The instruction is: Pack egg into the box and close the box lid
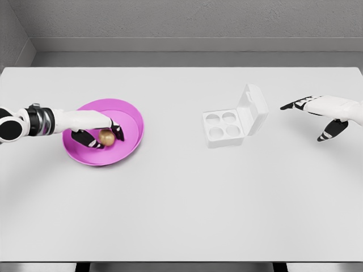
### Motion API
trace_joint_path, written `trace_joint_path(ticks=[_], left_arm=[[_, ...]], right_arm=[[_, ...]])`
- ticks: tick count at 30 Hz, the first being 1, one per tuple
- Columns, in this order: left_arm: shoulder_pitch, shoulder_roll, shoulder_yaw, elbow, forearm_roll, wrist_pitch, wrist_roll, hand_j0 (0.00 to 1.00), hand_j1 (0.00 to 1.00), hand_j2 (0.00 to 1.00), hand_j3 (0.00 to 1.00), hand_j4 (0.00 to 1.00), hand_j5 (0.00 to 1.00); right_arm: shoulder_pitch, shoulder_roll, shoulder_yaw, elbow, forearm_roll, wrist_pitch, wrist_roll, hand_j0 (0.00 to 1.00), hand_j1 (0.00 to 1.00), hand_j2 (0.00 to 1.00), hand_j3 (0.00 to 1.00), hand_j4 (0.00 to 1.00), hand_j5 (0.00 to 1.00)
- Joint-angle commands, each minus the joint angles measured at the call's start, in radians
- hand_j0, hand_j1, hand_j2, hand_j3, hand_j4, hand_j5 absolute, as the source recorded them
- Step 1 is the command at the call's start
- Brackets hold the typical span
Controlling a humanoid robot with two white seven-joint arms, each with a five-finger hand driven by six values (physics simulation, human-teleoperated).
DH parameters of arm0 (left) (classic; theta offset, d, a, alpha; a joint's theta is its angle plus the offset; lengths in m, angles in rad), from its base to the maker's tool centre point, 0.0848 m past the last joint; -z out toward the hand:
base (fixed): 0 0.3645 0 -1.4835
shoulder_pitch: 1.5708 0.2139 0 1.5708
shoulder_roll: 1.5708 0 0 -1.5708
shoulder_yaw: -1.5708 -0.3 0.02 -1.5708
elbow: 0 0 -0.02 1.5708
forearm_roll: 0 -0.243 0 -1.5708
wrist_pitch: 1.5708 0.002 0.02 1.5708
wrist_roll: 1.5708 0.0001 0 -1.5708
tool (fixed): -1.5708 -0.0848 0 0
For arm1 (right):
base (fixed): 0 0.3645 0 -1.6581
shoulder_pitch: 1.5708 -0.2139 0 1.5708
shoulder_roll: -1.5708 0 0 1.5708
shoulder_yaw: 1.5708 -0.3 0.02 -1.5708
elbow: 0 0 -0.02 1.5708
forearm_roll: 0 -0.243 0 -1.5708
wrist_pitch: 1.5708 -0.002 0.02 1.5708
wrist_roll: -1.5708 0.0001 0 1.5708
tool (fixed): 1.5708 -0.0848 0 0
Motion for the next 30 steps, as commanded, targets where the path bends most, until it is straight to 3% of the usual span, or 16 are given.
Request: trace_joint_path(ticks=[1,8,11,16,18,30], left_arm=[[0.0,0.0,-0.003,0.0,0.011,-0.009,-0.005,0.49,0.49,0.49,0.49,0.49,0.49],[-0.003,0.014,0.0,-0.03,0.067,-0.011,-0.024,0.48,0.48,0.48,0.48,0.48,0.48],[-0.003,0.049,0.063,-0.055,0.175,-0.011,-0.076,0.46,0.46,0.46,0.46,0.46,0.46],[-0.008,0.043,0.132,-0.07,0.256,-0.012,-0.096,0.44,0.44,0.44,0.44,0.44,0.44],[-0.003,0.026,0.153,-0.073,0.31,-0.012,-0.096,0.43,0.43,0.43,0.43,0.43,0.43],[-0.003,-0.221,0.201,-0.044,0.293,0.0,-0.093,0.4,0.4,0.4,0.4,0.4,0.4]], right_arm=[[-0.002,-0.001,-0.001,0.0,-0.004,0.002,0.0,1.0,1.0,1.0,1.0,1.0,1.0],[0.0,-0.001,-0.001,-0.004,-0.004,0.002,0.0,1.0,1.0,1.0,1.0,1.0,1.0],[-0.002,-0.001,-0.001,-0.005,-0.004,0.002,0.0,1.0,1.0,1.0,1.0,1.0,1.0],[-0.002,-0.003,-0.001,-0.007,-0.004,0.001,0.0,1.0,1.0,1.0,1.0,1.0,1.0],[-0.002,-0.003,-0.001,-0.008,-0.004,0.001,0.0,1.0,1.0,1.0,1.0,1.0,1.0],[-0.003,-0.003,-0.001,-0.01,-0.004,0.001,0.0,1.0,1.0,1.0,1.0,1.0,1.0]])
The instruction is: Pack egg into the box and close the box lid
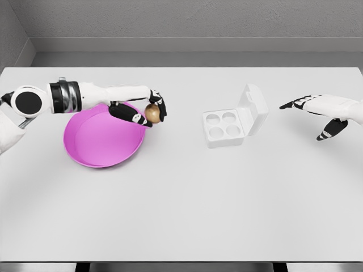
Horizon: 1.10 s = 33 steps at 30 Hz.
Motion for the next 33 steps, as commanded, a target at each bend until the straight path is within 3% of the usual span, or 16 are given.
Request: trace_joint_path(ticks=[1,10,15,33], left_arm=[[0.0,-0.063,0.007,0.011,0.003,0.004,0.001,0.39,0.39,0.39,0.39,0.39,0.39],[-0.02,-0.244,0.005,0.099,-0.01,0.004,0.003,0.37,0.37,0.37,0.37,0.37,0.37],[-0.044,-0.349,0.007,0.231,-0.009,0.0,-0.006,0.38,0.38,0.38,0.38,0.38,0.38],[-0.114,-0.565,0.007,0.517,-0.01,-0.029,-0.025,0.38,0.38,0.38,0.38,0.38,0.38]], right_arm=[[0.0,-0.001,-0.001,0.0,-0.004,0.002,0.0,1.0,1.0,1.0,1.0,1.0,1.0],[0.0,-0.003,-0.001,0.0,-0.004,0.002,0.0,1.0,1.0,1.0,1.0,1.0,1.0],[0.0,-0.003,-0.001,0.002,-0.004,0.003,0.0,1.0,1.0,1.0,1.0,1.0,1.0],[-0.002,-0.004,-0.001,0.006,-0.004,0.003,0.0,1.0,1.0,1.0,1.0,1.0,1.0]])
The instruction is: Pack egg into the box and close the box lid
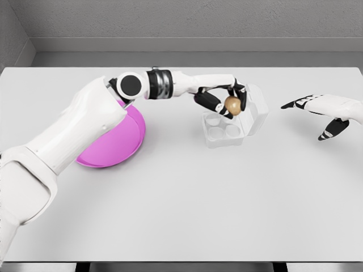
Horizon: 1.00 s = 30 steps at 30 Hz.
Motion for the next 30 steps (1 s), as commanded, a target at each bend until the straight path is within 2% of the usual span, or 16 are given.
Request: trace_joint_path(ticks=[1,6,10,12,17,19,24,26,30], left_arm=[[0.0,-0.03,0.003,0.054,0.005,-0.003,0.0,0.38,0.38,0.38,0.38,0.38,0.38],[-0.008,-0.059,0.008,0.118,0.007,-0.003,0.0,0.38,0.38,0.38,0.38,0.38,0.38],[-0.008,-0.07,0.049,0.167,0.008,-0.001,0.0,0.38,0.38,0.38,0.38,0.38,0.38],[-0.008,-0.073,0.061,0.169,0.015,-0.001,0.0,0.38,0.38,0.38,0.38,0.38,0.38],[0.009,-0.081,0.146,0.181,0.031,-0.001,0.0,0.38,0.38,0.38,0.38,0.38,0.38],[0.017,-0.079,0.147,0.181,0.082,0.0,0.0,0.38,0.38,0.38,0.38,0.38,0.38],[0.051,-0.096,0.147,0.172,0.1,0.005,0.0,0.38,0.38,0.38,0.38,0.38,0.38],[0.06,-0.095,0.146,0.171,0.151,0.006,0.0,0.37,0.37,0.37,0.37,0.37,0.37],[0.086,-0.091,0.147,0.18,0.182,0.009,0.0,0.37,0.37,0.37,0.37,0.37,0.37]], right_arm=[[0.0,-0.001,-0.001,0.0,-0.004,0.002,0.0,1.0,1.0,1.0,1.0,1.0,1.0],[0.0,-0.001,-0.001,0.0,-0.004,0.002,0.0,1.0,1.0,1.0,1.0,1.0,1.0],[0.0,-0.001,-0.001,0.0,-0.004,0.002,0.0,1.0,1.0,1.0,1.0,1.0,1.0],[0.0,-0.001,-0.001,0.0,-0.004,0.002,0.0,1.0,1.0,1.0,1.0,1.0,1.0],[0.0,-0.001,0.001,0.0,-0.004,0.002,0.0,1.0,1.0,1.0,1.0,1.0,1.0],[0.0,-0.001,0.001,0.0,-0.004,0.002,0.0,1.0,1.0,1.0,1.0,1.0,1.0],[0.0,-0.001,0.001,-0.002,-0.004,0.002,0.0,1.0,1.0,1.0,1.0,1.0,1.0],[0.0,-0.001,0.001,-0.002,-0.004,0.002,0.0,1.0,1.0,1.0,1.0,1.0,1.0],[0.0,-0.001,0.001,-0.005,-0.004,0.0,0.0,1.0,1.0,1.0,1.0,1.0,1.0]])
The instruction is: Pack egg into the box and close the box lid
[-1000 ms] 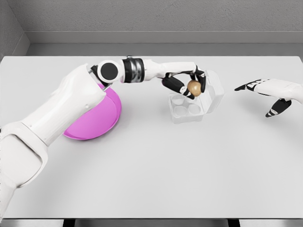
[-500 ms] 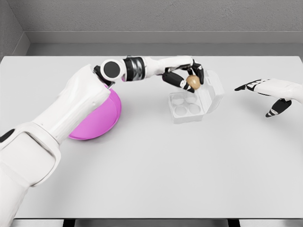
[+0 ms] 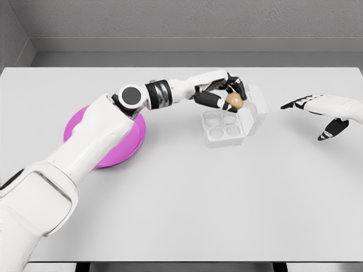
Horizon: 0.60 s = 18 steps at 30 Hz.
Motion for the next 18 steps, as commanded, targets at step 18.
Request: trace_joint_path(ticks=[18], left_arm=[[0.034,-0.032,0.063,0.096,0.049,0.003,0.0,0.39,0.39,0.39,0.39,0.39,0.39]], right_arm=[[0.0,-0.001,0.002,-0.003,-0.004,0.002,0.0,1.0,1.0,1.0,1.0,1.0,1.0]])
